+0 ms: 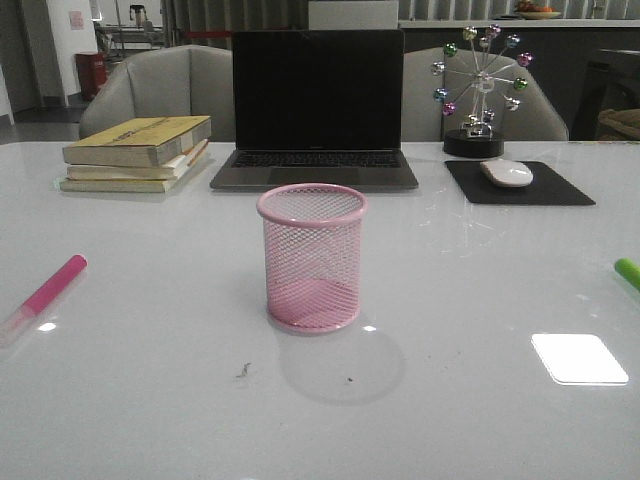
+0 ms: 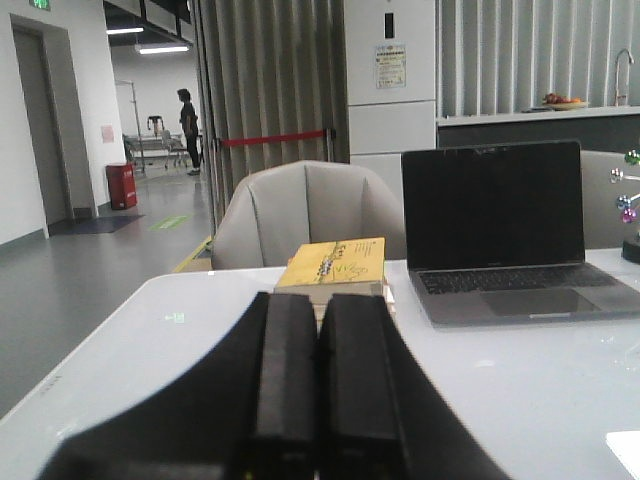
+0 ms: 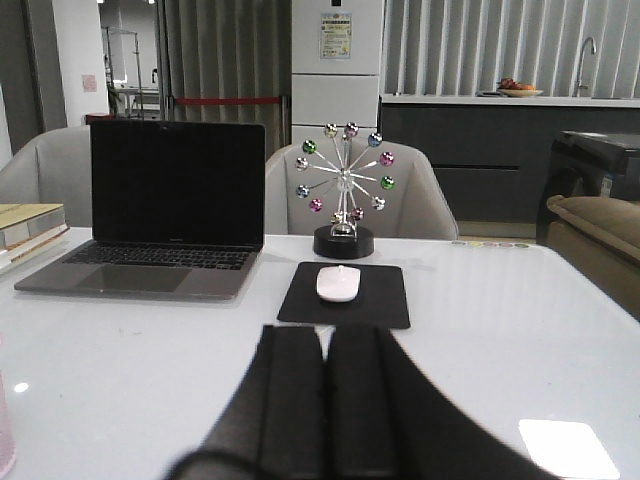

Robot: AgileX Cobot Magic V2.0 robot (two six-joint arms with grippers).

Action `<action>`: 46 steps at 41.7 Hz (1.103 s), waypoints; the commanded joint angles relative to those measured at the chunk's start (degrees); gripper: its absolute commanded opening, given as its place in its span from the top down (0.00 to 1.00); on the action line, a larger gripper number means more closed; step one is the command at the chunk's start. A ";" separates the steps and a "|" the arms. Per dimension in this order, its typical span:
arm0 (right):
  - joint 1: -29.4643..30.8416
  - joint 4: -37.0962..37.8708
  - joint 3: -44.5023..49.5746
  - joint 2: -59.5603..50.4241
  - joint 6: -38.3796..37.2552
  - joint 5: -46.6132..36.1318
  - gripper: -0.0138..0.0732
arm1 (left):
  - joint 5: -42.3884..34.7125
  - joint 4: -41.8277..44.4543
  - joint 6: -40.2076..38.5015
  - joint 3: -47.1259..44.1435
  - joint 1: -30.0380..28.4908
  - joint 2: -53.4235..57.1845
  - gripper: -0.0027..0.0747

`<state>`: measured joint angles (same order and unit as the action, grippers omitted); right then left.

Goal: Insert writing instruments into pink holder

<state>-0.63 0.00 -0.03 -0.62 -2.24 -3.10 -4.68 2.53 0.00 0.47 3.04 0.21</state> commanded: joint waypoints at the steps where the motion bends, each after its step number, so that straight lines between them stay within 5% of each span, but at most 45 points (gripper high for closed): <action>1: 0.07 0.67 -6.81 -1.10 0.01 -2.71 0.78 | -3.65 -0.51 -0.39 5.27 0.09 1.15 0.85; 22: 0.07 0.67 -42.84 13.50 0.01 27.22 0.78 | 25.84 -3.21 -0.39 41.57 0.09 -16.70 0.85; 35: 0.07 0.57 -43.73 22.77 0.01 46.08 0.78 | 38.94 -3.21 -0.39 41.18 0.09 -27.31 0.85; 46: 0.07 0.00 -38.56 28.84 0.01 47.23 0.78 | 39.24 -4.94 -0.39 38.70 0.09 -33.99 0.85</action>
<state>-0.63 0.00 -38.64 26.30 -2.31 48.10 38.76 -0.99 0.00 38.04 3.04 -31.76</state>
